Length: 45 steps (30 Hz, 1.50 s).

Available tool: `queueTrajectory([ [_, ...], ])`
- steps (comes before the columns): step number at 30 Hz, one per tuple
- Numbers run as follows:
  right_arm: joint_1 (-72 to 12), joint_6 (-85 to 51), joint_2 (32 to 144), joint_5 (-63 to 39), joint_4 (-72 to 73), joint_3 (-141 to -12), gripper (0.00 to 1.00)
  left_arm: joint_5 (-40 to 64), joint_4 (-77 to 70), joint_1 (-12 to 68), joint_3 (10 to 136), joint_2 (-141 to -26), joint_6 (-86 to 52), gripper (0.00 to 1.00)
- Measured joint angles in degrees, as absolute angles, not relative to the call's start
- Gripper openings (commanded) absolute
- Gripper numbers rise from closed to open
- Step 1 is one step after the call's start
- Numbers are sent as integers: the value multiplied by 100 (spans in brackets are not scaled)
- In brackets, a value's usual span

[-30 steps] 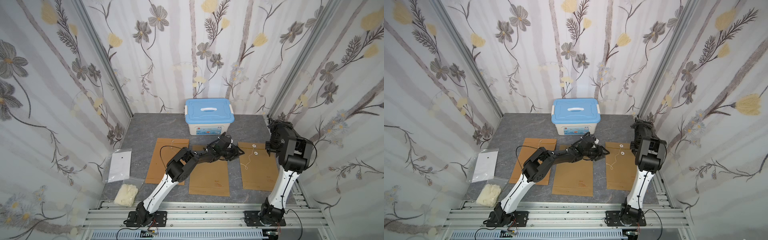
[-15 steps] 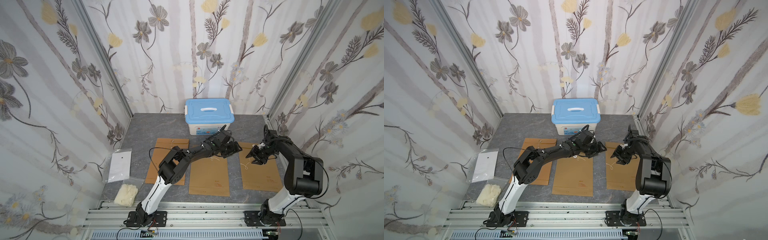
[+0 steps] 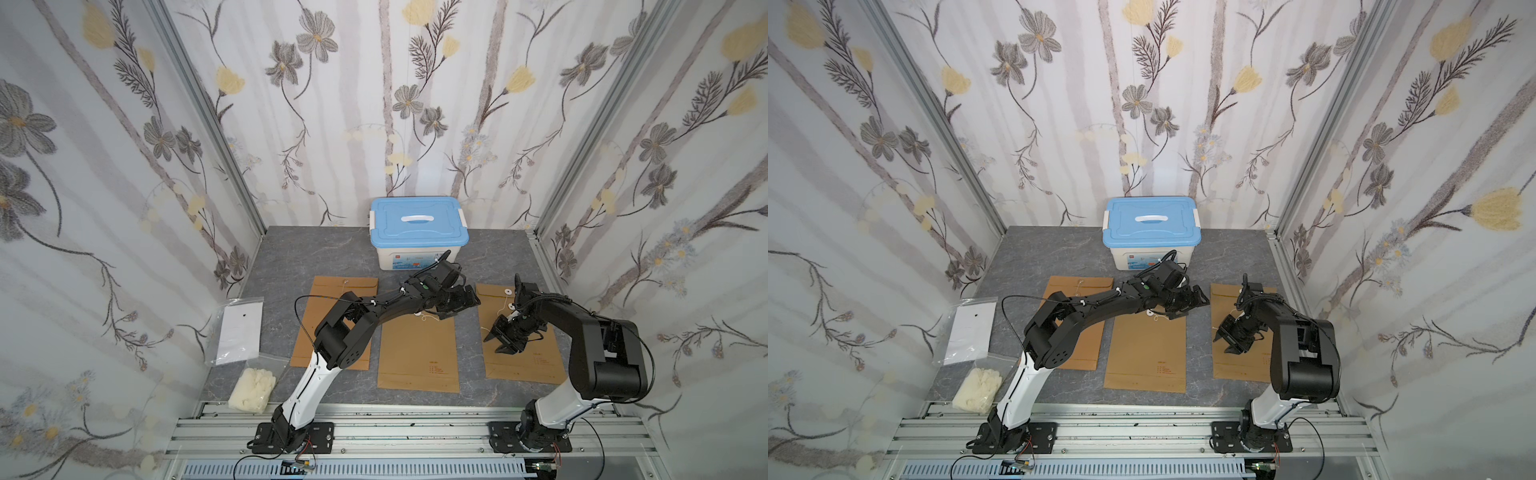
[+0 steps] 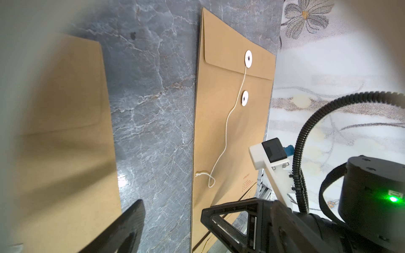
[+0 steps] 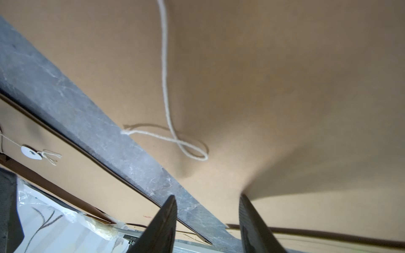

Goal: Close the mouth of the file bag
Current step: Adjust the file bag at the center of the board.

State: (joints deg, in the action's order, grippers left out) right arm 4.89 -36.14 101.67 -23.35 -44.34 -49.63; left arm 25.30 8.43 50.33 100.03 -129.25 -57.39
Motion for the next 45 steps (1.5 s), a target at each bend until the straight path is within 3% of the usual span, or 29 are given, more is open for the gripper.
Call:
queueTrajectory([
  [14, 189, -3618, 10307, -2836, -4687, -4744, 39, 2530, 1103, 4978, 9747, -12586, -5583, 92],
  [40, -1369, -4169, 10877, -2932, -4510, -5784, 36, 2639, 832, 4703, 8873, -12038, -5509, 90],
  [45, -1332, -4095, 10560, -2434, -4685, -5870, 43, 2685, 696, 4703, 8814, -12036, -5511, 91],
])
